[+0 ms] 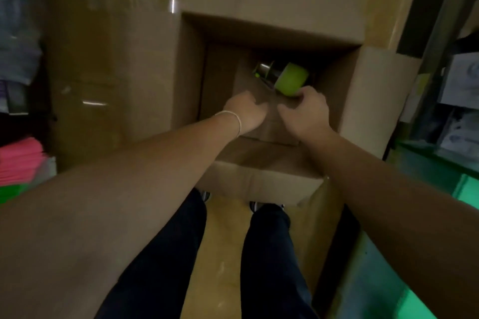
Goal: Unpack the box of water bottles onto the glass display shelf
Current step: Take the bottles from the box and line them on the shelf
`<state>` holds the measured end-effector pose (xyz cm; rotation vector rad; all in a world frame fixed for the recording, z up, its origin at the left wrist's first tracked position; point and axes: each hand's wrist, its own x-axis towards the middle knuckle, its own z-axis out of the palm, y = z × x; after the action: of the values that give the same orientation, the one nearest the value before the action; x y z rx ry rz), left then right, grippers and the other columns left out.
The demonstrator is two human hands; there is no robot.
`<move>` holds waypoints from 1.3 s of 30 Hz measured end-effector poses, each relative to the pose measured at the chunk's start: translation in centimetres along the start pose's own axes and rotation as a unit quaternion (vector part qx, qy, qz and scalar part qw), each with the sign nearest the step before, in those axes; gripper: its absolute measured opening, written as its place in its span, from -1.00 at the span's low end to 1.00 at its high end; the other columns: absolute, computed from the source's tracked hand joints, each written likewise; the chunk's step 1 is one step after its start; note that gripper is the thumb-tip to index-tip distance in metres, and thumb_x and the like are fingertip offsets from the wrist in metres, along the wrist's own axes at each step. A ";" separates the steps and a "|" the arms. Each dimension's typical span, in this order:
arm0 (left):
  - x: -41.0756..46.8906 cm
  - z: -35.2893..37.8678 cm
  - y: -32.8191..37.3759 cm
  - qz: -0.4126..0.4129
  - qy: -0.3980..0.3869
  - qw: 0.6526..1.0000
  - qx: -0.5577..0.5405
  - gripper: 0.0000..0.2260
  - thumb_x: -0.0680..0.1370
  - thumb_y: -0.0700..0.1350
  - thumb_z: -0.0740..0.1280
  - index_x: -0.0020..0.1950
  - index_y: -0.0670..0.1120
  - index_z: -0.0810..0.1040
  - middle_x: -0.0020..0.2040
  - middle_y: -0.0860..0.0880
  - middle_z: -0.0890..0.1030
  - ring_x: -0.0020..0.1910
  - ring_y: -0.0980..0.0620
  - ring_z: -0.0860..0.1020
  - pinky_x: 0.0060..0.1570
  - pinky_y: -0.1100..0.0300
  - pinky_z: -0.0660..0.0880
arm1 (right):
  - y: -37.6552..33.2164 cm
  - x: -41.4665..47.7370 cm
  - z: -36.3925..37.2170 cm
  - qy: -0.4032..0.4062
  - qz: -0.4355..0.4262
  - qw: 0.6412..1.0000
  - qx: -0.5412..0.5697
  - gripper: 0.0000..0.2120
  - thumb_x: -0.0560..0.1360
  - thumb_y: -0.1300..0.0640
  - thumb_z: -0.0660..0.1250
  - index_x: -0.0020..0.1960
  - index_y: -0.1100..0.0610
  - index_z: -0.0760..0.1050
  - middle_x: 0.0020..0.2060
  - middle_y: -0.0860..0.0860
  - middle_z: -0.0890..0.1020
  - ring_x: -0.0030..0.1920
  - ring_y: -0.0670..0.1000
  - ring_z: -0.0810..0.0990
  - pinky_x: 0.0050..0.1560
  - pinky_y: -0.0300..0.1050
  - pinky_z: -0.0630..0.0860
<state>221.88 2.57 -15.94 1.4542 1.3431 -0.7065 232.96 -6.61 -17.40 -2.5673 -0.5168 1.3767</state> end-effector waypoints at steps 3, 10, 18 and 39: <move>3.0 1.0 -0.9 -0.009 -0.010 1.000 -0.016 -0.56 0.61 0.11 0.23 0.36 -0.16 0.44 0.26 -0.16 0.55 0.21 -0.16 0.53 0.20 0.04 0.49 | 1.2 3.5 1.6 0.007 0.018 1.000 -0.011 -0.37 0.44 -0.04 0.46 0.42 0.15 0.37 0.33 0.19 0.41 0.33 0.21 0.43 0.34 -0.03 0.38; 9.0 3.3 -2.5 -0.041 -0.014 0.986 -0.162 -0.45 0.60 0.12 0.28 0.50 -0.15 0.31 0.28 -0.08 0.48 0.20 -0.11 0.52 0.19 0.03 0.54 | 3.3 10.1 4.2 0.037 0.016 0.997 -0.071 -0.18 0.37 -0.05 0.53 0.49 0.14 0.24 0.39 0.20 0.32 0.41 0.26 0.31 0.39 0.04 0.33; 14.9 6.7 -1.9 -0.075 -0.028 0.950 -0.302 -0.69 0.58 0.10 0.32 0.17 -0.10 0.50 0.08 -0.07 0.60 0.02 -0.06 0.58 0.01 0.05 0.61 | 3.8 16.7 5.4 0.024 -0.046 0.984 -0.171 -0.04 0.34 -0.18 0.54 0.56 0.10 0.14 0.49 0.18 0.26 0.47 0.25 0.25 0.42 0.13 0.30; 3.6 4.1 -1.7 -0.188 -0.022 0.907 -0.375 -0.54 0.41 0.13 0.50 0.20 -0.05 0.51 0.03 -0.07 0.63 -0.09 -0.05 0.62 -0.14 0.13 0.55 | 2.0 -0.8 4.9 -0.033 0.066 0.997 0.034 -0.13 0.00 -0.25 0.43 0.22 0.15 0.46 0.09 0.12 0.60 0.05 0.14 0.62 0.05 0.00 0.60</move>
<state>221.82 -0.03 -21.06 0.5656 1.6341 -0.3735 228.87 -8.76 -20.14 -2.5483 -0.3102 1.4993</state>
